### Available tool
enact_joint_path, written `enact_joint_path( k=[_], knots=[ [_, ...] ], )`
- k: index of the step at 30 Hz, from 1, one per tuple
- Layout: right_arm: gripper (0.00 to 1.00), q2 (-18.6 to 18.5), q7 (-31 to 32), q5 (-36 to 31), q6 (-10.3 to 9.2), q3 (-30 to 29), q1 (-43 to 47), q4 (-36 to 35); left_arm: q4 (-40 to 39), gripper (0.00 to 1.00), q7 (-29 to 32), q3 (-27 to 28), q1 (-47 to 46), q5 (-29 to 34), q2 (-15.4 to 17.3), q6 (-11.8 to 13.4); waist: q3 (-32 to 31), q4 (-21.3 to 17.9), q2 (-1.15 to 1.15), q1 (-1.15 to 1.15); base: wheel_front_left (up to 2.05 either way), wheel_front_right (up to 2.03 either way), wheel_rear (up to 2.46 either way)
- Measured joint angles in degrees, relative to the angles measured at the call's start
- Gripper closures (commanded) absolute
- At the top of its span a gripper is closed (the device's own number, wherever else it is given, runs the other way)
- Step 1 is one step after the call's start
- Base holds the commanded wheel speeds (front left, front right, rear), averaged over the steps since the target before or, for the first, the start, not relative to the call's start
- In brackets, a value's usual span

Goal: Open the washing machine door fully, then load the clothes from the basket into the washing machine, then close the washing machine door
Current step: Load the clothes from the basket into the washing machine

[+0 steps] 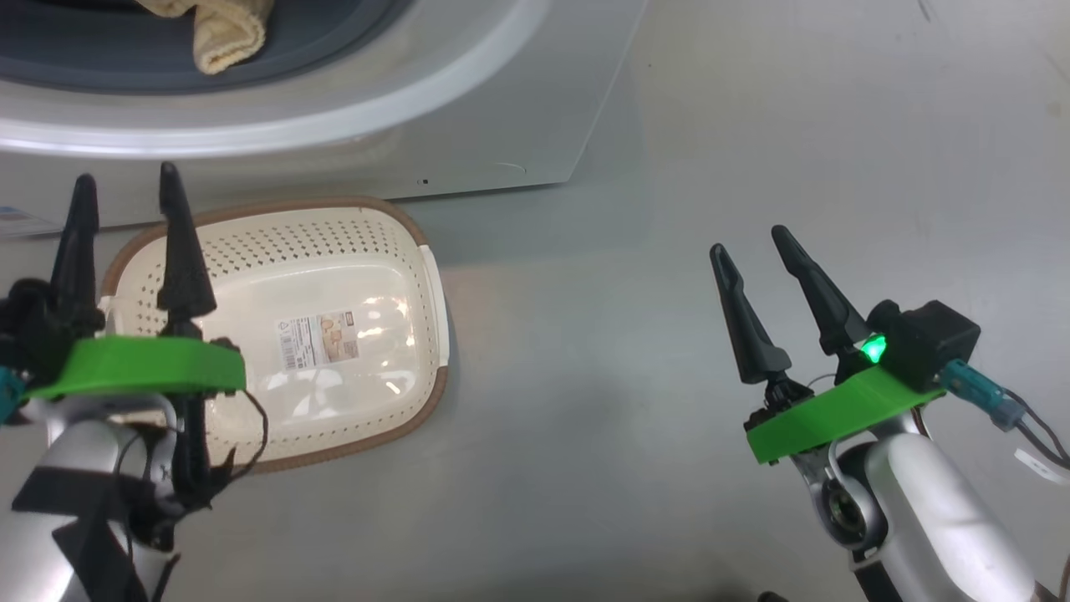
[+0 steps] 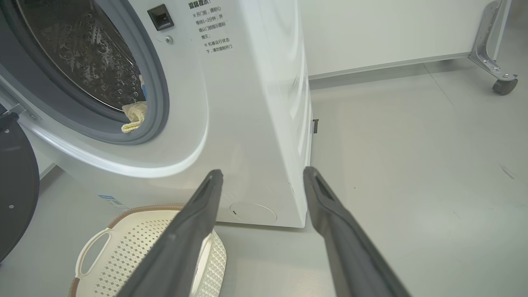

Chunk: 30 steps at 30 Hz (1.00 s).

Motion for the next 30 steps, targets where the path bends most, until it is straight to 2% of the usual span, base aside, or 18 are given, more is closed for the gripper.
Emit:
enact_joint_path(
  k=[11,19,30],
  knots=[
    [0.0,0.2,0.0,0.0,0.0,1.2,-1.7,0.5,9.1,0.0,6.1,-3.4,-18.0,2.1,1.9,-4.8,1.5,-1.6,0.0,0.01,0.0,0.0,0.0],
    [0.0,0.7,0.0,0.1,0.0,1.4,-1.9,0.6,18.1,0.0,10.6,-5.5,-27.2,2.2,1.6,-7.6,2.5,-2.9,0.0,0.01,0.0,0.0,0.0],
    [0.0,1.1,0.0,0.1,0.0,2.0,-2.7,0.6,32.9,0.0,14.0,-8.3,-37.9,2.8,-0.3,-10.6,3.7,-4.3,0.0,0.0,0.0,0.0,0.0]
  ],
)
